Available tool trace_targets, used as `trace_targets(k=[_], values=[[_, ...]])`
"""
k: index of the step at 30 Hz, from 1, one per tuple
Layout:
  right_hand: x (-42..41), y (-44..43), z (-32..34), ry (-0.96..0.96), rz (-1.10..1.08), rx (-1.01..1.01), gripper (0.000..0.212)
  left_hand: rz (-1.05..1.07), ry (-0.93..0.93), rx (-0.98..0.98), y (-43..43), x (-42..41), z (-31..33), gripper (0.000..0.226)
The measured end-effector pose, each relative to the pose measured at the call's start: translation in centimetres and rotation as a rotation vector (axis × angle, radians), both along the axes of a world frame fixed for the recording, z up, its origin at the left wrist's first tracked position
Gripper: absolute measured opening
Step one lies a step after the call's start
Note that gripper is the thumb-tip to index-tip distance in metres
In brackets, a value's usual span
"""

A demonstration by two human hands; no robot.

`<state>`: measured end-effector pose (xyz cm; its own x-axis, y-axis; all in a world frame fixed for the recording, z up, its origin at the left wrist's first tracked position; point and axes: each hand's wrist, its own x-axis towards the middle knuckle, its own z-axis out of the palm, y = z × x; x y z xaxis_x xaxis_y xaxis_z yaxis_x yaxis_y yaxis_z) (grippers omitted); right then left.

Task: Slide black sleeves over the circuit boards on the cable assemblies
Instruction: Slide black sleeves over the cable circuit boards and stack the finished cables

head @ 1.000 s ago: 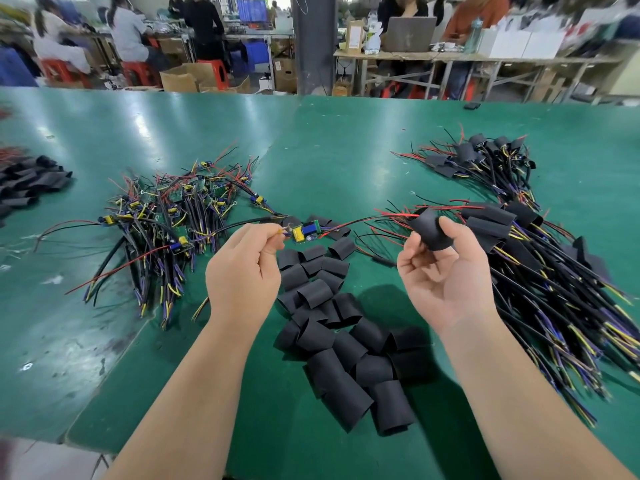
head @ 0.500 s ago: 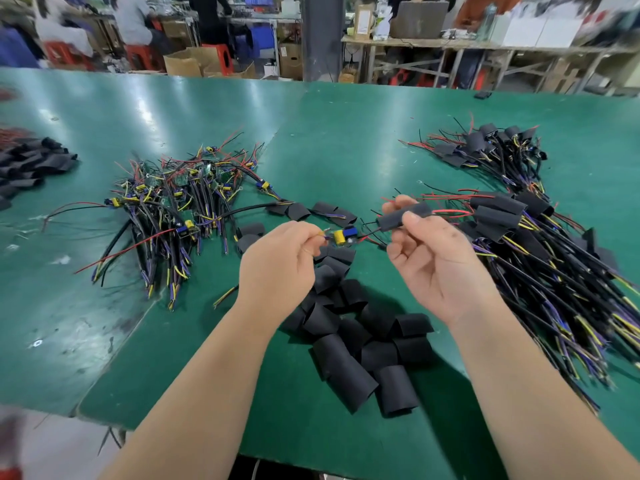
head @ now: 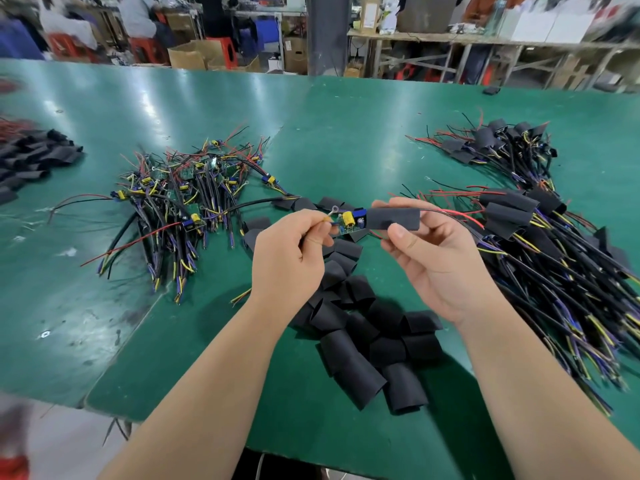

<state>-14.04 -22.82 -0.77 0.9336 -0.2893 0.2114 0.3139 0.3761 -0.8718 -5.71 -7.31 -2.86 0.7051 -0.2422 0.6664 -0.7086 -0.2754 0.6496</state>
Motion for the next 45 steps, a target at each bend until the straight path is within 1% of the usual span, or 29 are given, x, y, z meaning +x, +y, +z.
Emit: trace_targets(k=[4, 7, 9, 11, 13, 17, 19, 21, 23, 25, 27, 28, 30, 33, 34, 35, 36, 38, 39, 41, 44, 45], values=[[0.1, 0.1, 0.0, 0.059, -0.028, 0.077, 0.018, -0.027, 0.001, 0.012, 0.0, 0.0, 0.0, 0.019], [0.0, 0.5, 0.1, 0.089, -0.004, 0.023, 0.013, -0.044, -0.044, 0.046, 0.0, -0.1, 0.0, 0.016], [0.0, 0.8, -0.1, 0.101, 0.023, -0.030, 0.019, -0.041, -0.081, 0.092, -0.1, -0.2, 0.1, 0.014], [0.0, 1.1, -0.3, 0.107, 0.041, -0.040, 0.023, -0.046, -0.099, 0.109, -0.1, -0.3, 0.1, 0.014], [0.1, 1.1, -0.2, 0.107, 0.048, -0.028, 0.023, -0.065, -0.076, 0.092, -0.1, -0.4, 0.1, 0.015], [0.2, 0.9, -0.3, 0.136, 0.057, 0.072, 0.013, -0.107, 0.012, 0.016, -0.3, -0.7, 0.2, 0.033], [0.3, 0.9, -0.4, 0.148, 0.064, 0.125, 0.016, -0.122, 0.031, -0.025, -0.3, -0.8, 0.3, 0.028], [0.5, 1.0, -0.4, 0.171, 0.060, 0.183, 0.011, -0.131, 0.045, -0.037, -0.3, -0.7, 0.3, 0.024], [0.6, 1.0, -0.6, 0.180, 0.064, 0.193, 0.012, -0.139, 0.073, -0.051, -0.3, -0.6, 0.3, 0.021], [0.5, 1.0, -0.6, 0.157, 0.070, 0.149, 0.013, -0.154, 0.121, -0.069, -0.3, -0.4, 0.3, 0.017], [0.4, 1.0, -0.6, 0.117, 0.082, 0.067, 0.023, -0.170, 0.165, -0.070, -0.3, -0.5, 0.3, 0.014], [0.3, 1.0, -0.6, 0.099, 0.079, 0.038, 0.023, -0.176, 0.183, -0.065, -0.2, -0.5, 0.3, 0.013], [0.3, 1.0, -0.6, 0.075, 0.062, 0.000, 0.017, -0.181, 0.198, -0.044, -0.1, -0.3, 0.2, 0.012], [0.4, 0.9, -1.0, 0.085, -0.012, -0.161, 0.034, -0.161, 0.191, 0.001, 0.1, -0.1, 0.0, 0.009], [0.4, 1.0, -1.0, 0.084, -0.028, -0.218, 0.036, -0.159, 0.199, -0.008, 0.1, -0.1, 0.0, 0.006], [0.4, 1.1, -1.0, 0.077, -0.037, -0.254, 0.034, -0.163, 0.226, -0.030, 0.1, 0.0, 0.0, 0.008], [0.4, 1.2, -1.1, 0.075, -0.031, -0.252, 0.032, -0.165, 0.262, -0.056, 0.2, 0.0, 0.0, 0.014], [0.5, 1.7, -1.0, 0.095, -0.010, -0.150, 0.034, -0.172, 0.313, -0.089, 0.2, 0.0, 0.1, 0.028], [0.5, 1.8, -1.0, 0.103, 0.005, -0.088, 0.037, -0.180, 0.314, -0.101, 0.2, 0.0, 0.1, 0.030], [0.6, 2.0, -0.5, 0.130, -0.015, 0.025, 0.038, -0.187, 0.276, -0.125, 0.3, -0.1, 0.0, 0.027], [0.3, 0.5, 1.1, 0.122, -0.143, 0.278, 0.024, -0.108, 0.164, -0.110, 0.7, 0.2, 0.0, 0.015], [0.0, -0.2, 1.9, 0.086, -0.174, 0.339, 0.018, -0.067, 0.124, -0.115, 0.9, 0.5, -0.1, 0.018]])
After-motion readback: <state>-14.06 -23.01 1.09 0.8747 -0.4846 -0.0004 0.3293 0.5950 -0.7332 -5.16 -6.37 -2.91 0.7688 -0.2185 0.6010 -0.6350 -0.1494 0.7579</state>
